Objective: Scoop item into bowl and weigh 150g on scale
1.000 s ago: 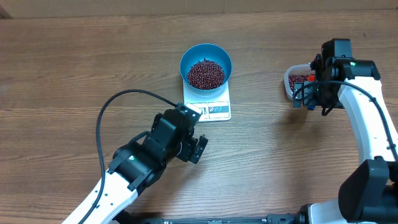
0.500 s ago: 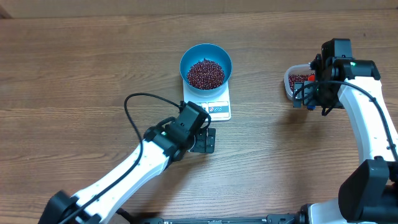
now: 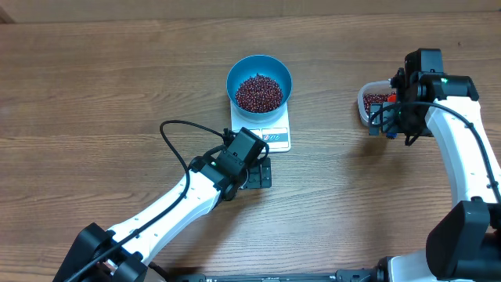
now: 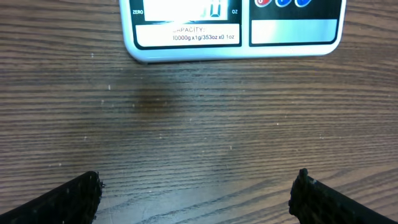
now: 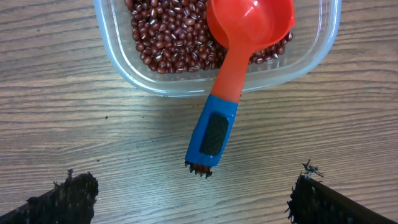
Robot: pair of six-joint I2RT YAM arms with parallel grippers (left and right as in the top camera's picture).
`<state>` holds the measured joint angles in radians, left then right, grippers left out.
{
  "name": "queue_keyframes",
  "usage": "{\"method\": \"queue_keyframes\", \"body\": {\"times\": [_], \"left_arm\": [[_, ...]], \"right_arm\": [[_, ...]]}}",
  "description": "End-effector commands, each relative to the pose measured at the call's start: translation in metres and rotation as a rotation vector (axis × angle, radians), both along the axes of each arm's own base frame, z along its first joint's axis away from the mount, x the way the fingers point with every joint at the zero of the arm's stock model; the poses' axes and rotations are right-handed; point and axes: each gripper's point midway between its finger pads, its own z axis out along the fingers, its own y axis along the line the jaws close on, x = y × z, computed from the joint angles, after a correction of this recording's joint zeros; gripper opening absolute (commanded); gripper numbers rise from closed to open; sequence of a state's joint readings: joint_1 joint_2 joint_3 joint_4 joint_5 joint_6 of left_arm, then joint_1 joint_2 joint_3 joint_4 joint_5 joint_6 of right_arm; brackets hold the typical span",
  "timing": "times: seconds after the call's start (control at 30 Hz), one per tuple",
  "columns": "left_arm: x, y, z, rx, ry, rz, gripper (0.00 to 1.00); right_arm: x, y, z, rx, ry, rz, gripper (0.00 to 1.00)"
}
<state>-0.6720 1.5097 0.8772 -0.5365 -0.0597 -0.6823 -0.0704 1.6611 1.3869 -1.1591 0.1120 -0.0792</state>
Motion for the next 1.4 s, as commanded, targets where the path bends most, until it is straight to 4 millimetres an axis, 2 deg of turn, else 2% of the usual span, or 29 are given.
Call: {"method": "queue_keyframes", "body": {"times": [0.0,0.43,1.37], "left_arm": [[0.0047,0.0061,-0.0015,0.020,-0.012,0.038,1.00],[0.0060,0.0076,-0.0011,0.062,-0.037,-0.046,1.00],[0.0090,0.0061,0.0006,0.058,-0.053,-0.045,1.00]], "right_arm": [[-0.0006,-0.0025,-0.0035,-0.007,0.008,-0.001,1.00],[-0.0006,-0.0025,-0.0035,-0.007,0.008,-0.001,1.00],[-0.0007,-0.0025,-0.0035,-0.007,0.009,-0.001,1.00]]}}
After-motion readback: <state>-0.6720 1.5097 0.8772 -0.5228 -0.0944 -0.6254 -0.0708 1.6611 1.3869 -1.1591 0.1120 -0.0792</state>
